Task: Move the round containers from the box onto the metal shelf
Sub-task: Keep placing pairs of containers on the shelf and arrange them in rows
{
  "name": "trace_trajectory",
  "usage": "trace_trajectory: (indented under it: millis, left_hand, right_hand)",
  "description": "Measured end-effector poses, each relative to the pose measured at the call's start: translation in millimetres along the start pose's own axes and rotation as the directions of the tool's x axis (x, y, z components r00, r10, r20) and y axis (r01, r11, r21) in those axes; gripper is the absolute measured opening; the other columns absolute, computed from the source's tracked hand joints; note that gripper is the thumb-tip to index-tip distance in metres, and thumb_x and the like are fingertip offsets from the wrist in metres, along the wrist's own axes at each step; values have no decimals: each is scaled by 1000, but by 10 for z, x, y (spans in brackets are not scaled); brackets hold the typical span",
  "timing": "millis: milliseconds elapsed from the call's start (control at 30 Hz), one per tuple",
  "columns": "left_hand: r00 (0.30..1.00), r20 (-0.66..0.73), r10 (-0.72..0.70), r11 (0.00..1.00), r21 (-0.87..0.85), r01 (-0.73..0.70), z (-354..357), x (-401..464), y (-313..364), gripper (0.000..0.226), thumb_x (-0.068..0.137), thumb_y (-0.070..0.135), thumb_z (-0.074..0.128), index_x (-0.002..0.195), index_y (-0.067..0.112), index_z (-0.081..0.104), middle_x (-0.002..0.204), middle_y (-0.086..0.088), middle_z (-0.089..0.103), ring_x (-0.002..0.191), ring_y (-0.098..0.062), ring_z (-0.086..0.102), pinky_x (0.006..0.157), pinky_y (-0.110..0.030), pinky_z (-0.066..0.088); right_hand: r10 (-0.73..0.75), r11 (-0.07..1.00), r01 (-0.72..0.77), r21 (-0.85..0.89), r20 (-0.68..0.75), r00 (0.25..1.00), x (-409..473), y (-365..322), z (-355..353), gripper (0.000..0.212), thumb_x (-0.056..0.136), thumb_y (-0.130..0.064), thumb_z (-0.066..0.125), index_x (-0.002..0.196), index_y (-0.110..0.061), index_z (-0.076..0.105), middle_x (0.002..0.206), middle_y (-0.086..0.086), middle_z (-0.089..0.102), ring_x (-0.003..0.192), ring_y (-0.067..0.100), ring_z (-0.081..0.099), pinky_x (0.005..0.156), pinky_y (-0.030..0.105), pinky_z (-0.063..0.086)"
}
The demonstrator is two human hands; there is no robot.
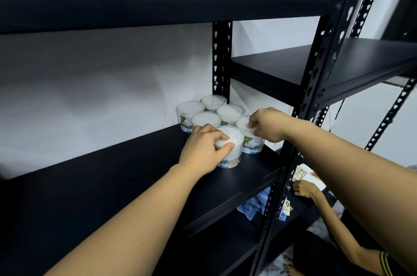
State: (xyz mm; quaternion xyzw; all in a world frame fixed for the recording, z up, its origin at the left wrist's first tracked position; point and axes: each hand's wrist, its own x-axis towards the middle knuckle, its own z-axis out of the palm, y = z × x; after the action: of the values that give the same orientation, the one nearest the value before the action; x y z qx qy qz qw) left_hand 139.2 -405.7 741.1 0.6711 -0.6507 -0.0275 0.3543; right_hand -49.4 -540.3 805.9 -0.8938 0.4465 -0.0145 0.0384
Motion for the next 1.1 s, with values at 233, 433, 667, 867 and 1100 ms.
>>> trace_trajectory:
  millis: [233,433,667,867,1100]
  left_hand:
    - [1000,7,1,1000,19,-1,-25,-5,9,38,89,52,67,121,32,71,126,12,59,125,-13,44,106,-27,37]
    - [999,-43,-31,999,43,33,-321,-224,-166,51,86,54,66,132,32,60,131,7,53,126,-17,43,106,-36,43]
    - [976,-73,-204,962,172,214,-1113,-845,-655,45,88,52,66,129,34,61,130,10,52,128,-12,42,107,-33,42]
    - [940,-128,-316,901,270,340,-1892,-1692,-1007,41,88,53,65,125,34,64,126,12,57,124,-10,46,103,-27,42]
    - [877,-290,-382,800,371,471,-2660,-2621,-1136,43,85,55,63,122,34,65,122,10,59,118,-11,48,97,-29,46]
  right_hand:
    - [-1,998,4,69,-45,999,-66,-79,2,31,94,-26,56,121,-17,68,120,2,69,121,26,53,95,32,47]
    - [-98,972,133,196,-178,979,-96,-483,-54,33,96,-29,56,124,-18,69,127,5,69,122,27,58,95,30,43]
    - [-300,913,322,250,-122,946,-8,-1479,99,33,93,-39,61,123,-26,68,121,-4,70,114,18,63,93,29,49]
    - [-504,821,501,273,-63,861,-45,-2598,305,37,92,-49,60,126,-35,63,132,-9,63,119,15,59,97,31,48]
    - [-713,633,683,365,-70,698,-351,-3852,505,39,93,-47,62,130,-37,60,136,-12,59,121,11,55,101,32,48]
